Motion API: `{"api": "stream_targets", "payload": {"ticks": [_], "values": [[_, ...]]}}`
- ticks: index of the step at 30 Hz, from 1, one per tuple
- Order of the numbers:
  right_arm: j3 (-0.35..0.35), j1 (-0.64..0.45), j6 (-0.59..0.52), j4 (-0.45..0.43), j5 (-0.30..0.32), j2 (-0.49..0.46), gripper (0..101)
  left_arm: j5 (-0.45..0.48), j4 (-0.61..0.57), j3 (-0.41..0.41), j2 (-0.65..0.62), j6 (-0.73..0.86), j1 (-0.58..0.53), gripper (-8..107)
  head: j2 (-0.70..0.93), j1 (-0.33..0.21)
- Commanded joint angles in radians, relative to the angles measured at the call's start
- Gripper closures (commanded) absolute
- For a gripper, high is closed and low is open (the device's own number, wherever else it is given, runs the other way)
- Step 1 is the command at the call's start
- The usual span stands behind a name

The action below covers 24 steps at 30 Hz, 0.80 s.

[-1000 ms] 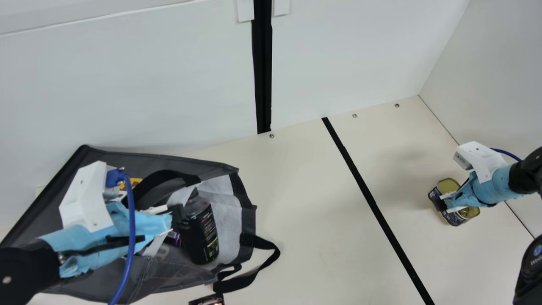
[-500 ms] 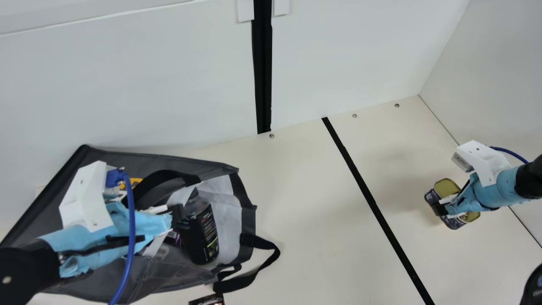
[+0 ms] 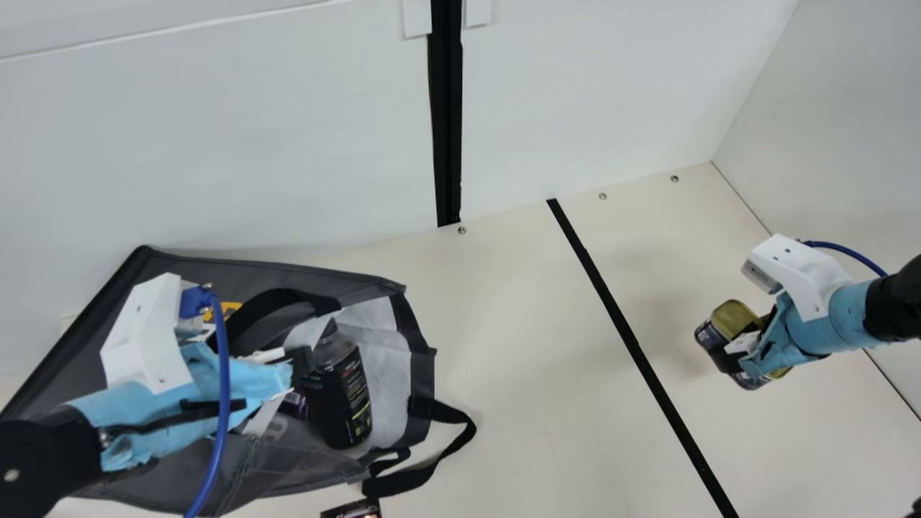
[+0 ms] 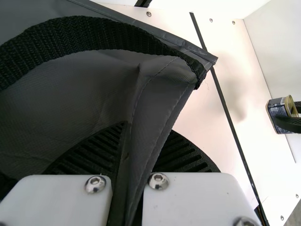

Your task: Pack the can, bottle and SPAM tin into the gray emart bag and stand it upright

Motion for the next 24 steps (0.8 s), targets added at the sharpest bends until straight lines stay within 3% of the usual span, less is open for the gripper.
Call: {"api": "stream_targets", "payload": {"ticks": [1, 24], "values": [[0.001, 0.019, -0.002, 0.001, 0.005, -0.009, 101, 0.0, 0.0, 0.0, 0.0, 0.0, 0.0, 107, -0.001, -0.023], [0.054, 0.264, 0.005, 0.01, 0.051, -0.099, 101, 0.0, 0.0, 0.0, 0.0, 0.0, 0.0, 107, -0.001, -0.023]]}}
